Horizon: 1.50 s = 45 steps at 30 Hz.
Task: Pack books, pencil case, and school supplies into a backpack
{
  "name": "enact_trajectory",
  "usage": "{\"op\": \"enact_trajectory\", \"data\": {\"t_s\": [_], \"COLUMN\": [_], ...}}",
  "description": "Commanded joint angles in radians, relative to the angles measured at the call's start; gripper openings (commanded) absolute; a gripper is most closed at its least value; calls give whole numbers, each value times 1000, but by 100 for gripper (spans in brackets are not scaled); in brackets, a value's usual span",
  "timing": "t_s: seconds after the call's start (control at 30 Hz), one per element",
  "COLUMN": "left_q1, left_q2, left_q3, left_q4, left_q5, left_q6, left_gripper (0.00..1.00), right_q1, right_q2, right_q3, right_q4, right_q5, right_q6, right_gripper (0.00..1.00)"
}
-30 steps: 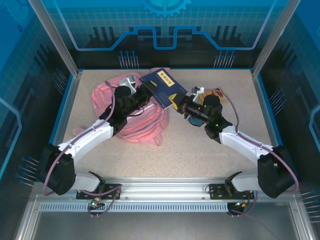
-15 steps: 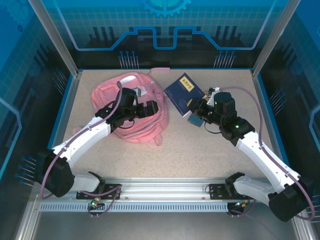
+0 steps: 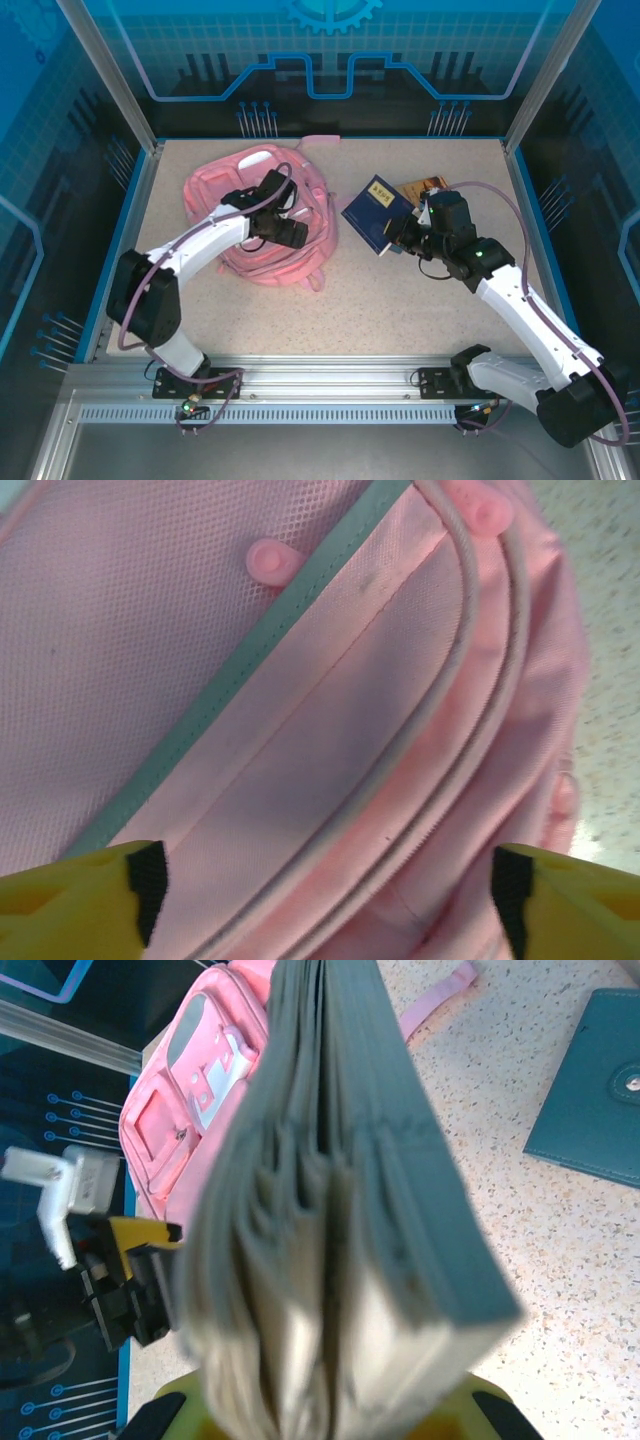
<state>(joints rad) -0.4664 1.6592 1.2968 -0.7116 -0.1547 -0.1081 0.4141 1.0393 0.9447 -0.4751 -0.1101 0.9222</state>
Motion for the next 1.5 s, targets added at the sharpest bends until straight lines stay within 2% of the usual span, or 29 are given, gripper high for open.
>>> {"op": "enact_trajectory", "data": {"t_s": [0.0,0.17,0.47,0.53,0.63,0.77,0.97,1.13,1.27,1.47], "left_q1": [1,0,-23,-34,-52,-78,-114,-124,-129,-132], "left_q2": [64,137,225,240,244,188,15,-87,-134,-153], "left_q3": [59,110,158,176,199,212,208,210,194,190], "left_q4": [-54,-90,-133,-143,-148,-113,29,168,269,321], "left_q5": [-42,-53,-141,-172,-230,-286,-309,-326,-310,-249], "left_q6": [80,109,140,149,155,163,162,149,135,107], "left_gripper": [78,75,69,62,46,28,14,8,6,6], "right_q1": [-18,-23,-32,-36,-37,-37,-39,-37,-35,-8], "right_q2": [-12,7,13,14,16,6,-41,-62,-65,-7], "right_q3": [8,15,2,1,7,9,-2,-16,-35,-60], "right_q4": [13,14,20,20,16,-4,-62,-73,-17,98], "right_q5": [-51,-61,-62,-60,-62,-52,-16,-64,-173,-302], "right_q6": [-29,-41,-45,-45,-45,-51,-68,-78,-80,-24], "right_gripper": [2,2,2,2,2,2,2,2,2,2]}}
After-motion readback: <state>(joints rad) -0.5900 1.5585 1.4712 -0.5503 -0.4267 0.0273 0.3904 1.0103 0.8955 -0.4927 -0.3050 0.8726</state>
